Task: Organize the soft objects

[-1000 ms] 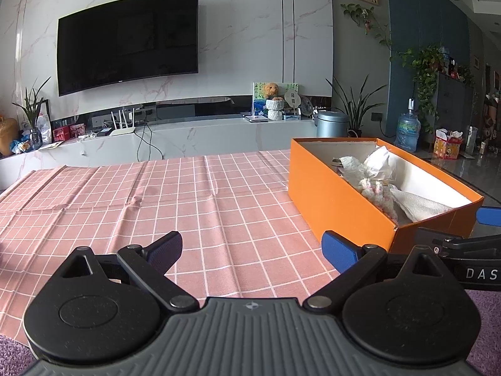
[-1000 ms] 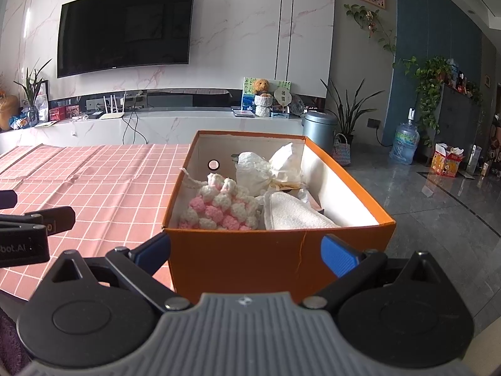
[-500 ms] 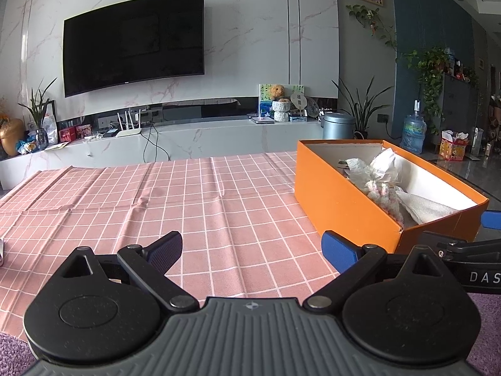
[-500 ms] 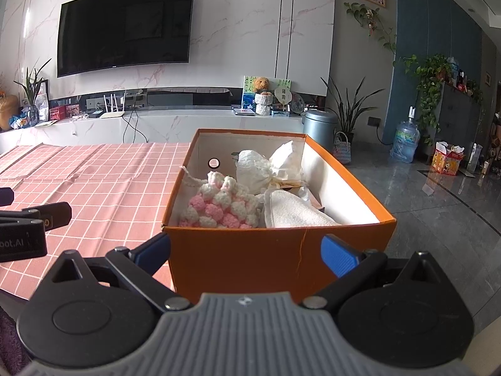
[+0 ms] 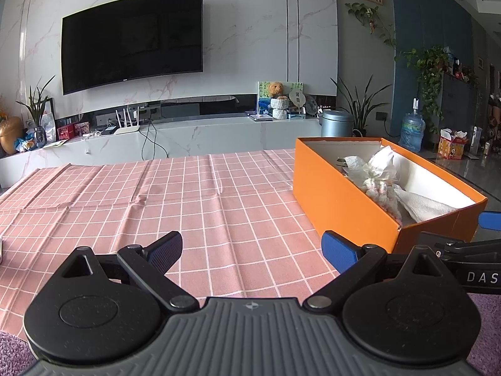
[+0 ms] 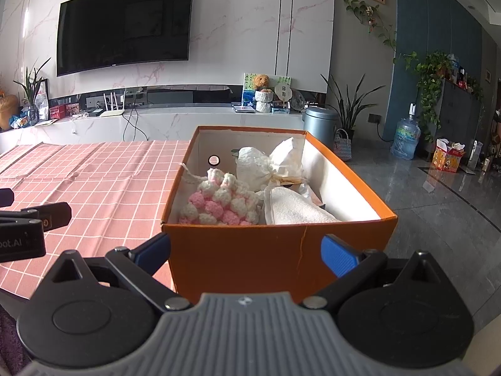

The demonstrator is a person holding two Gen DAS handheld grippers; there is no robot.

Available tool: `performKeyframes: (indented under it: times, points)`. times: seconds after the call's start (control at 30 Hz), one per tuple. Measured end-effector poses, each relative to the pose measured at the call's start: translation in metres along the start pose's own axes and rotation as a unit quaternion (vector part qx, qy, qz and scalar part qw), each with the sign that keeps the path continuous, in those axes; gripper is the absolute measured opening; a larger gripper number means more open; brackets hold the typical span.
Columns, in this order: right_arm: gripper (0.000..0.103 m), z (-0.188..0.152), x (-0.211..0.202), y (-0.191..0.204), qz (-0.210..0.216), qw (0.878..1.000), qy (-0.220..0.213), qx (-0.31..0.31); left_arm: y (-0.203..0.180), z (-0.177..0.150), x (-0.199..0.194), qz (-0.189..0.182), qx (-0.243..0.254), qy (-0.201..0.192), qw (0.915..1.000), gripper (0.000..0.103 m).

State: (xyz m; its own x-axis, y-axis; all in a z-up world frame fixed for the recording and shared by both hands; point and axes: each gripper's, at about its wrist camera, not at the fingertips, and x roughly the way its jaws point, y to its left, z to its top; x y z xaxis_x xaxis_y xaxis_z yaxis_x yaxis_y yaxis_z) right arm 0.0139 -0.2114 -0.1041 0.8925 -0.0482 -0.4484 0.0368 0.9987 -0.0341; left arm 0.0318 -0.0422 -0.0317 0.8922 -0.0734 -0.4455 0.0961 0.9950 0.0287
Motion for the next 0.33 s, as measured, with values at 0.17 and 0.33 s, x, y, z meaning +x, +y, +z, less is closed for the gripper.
performKeyframes:
  times: [0.17, 0.33]
  points:
    - [0.1, 0.0, 0.0008, 0.0006, 0.001, 1.0, 0.003, 0.0, -0.0005, -0.0009, -0.0008, -0.004, 0.001, -0.002, 1.0, 0.103]
    - [0.1, -0.0002, 0.0009, 0.0013, 0.002, 1.0, 0.004, 0.0, -0.0018, -0.0009, -0.0009, -0.004, 0.002, -0.001, 1.0, 0.103]
